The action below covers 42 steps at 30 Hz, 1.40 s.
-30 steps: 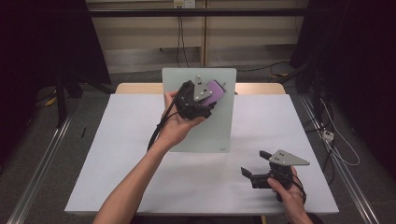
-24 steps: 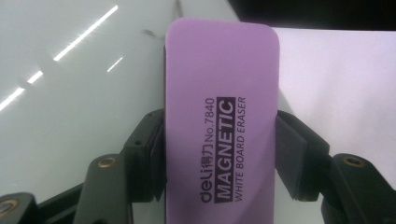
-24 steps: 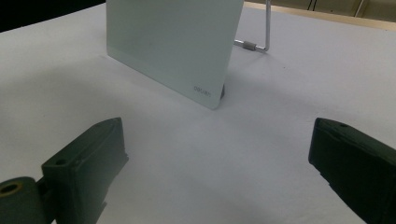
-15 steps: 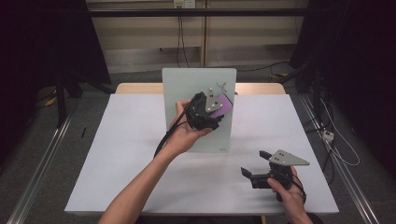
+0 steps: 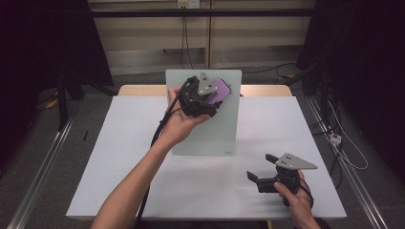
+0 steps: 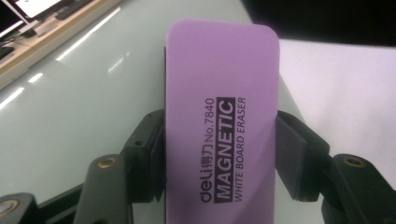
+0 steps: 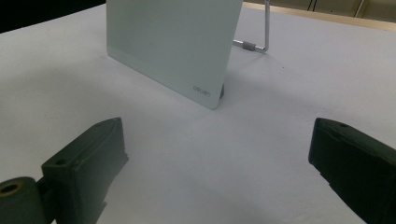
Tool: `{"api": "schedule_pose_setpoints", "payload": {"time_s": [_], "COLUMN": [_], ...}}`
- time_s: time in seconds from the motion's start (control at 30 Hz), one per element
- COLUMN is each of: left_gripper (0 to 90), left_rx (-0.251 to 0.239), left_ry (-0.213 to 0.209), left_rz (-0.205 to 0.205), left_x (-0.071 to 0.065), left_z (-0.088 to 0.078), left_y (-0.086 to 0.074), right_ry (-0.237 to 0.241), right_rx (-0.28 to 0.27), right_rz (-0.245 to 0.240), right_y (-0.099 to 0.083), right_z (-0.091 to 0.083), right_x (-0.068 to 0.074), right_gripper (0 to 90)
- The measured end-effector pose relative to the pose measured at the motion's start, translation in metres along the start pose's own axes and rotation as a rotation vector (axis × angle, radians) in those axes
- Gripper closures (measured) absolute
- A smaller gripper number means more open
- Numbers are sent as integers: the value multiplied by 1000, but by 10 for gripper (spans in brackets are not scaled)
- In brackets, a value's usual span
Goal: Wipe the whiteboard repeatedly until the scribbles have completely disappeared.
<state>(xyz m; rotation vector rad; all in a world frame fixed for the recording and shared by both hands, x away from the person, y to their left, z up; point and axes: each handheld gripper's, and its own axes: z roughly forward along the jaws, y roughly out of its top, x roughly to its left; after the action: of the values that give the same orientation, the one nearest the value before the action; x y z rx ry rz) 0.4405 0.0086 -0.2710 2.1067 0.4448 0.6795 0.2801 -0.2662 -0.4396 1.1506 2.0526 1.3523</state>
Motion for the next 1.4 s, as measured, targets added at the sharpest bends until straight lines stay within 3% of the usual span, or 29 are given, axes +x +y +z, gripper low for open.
{"api": "schedule_pose_setpoints", "payload": {"time_s": [0.1, 0.23, 0.37, 0.47, 0.63, 0.8, 0.9, 1.03, 1.4], "left_gripper": [407, 407, 407, 407, 407, 407, 407, 408, 408], "left_rx": [2, -1, -9, 8, 45, 50, 69, 68, 35], "left_ry": [10, 23, 2, -2, -57, -114, -132, -142, -44], "left_rz": [5, 18, 26, 69, 97, 80, 98, 84, 70], "left_x": [5, 2, -8, -20, -38, -51, -58, -53, -22], "left_z": [-2, 0, 10, 18, 30, 40, 43, 42, 21], "left_y": [6, 10, 13, 12, 4, -9, -14, -12, 15], "right_ry": [-1, -2, 1, 2, 3, 6, 6, 7, 10], "right_rx": [1, 1, 2, 0, -1, -1, -1, -1, 1], "right_rz": [0, 2, 1, 2, 3, -1, -1, -1, -3], "right_y": [0, 0, 0, 0, 0, 0, 0, 0, 0], "right_z": [0, 1, 1, 0, -1, -1, -1, -1, -1], "right_x": [0, 0, 1, 0, 0, 1, 1, 1, 1], "right_gripper": [36, 36, 36, 36, 36, 36, 36, 36, 36]}}
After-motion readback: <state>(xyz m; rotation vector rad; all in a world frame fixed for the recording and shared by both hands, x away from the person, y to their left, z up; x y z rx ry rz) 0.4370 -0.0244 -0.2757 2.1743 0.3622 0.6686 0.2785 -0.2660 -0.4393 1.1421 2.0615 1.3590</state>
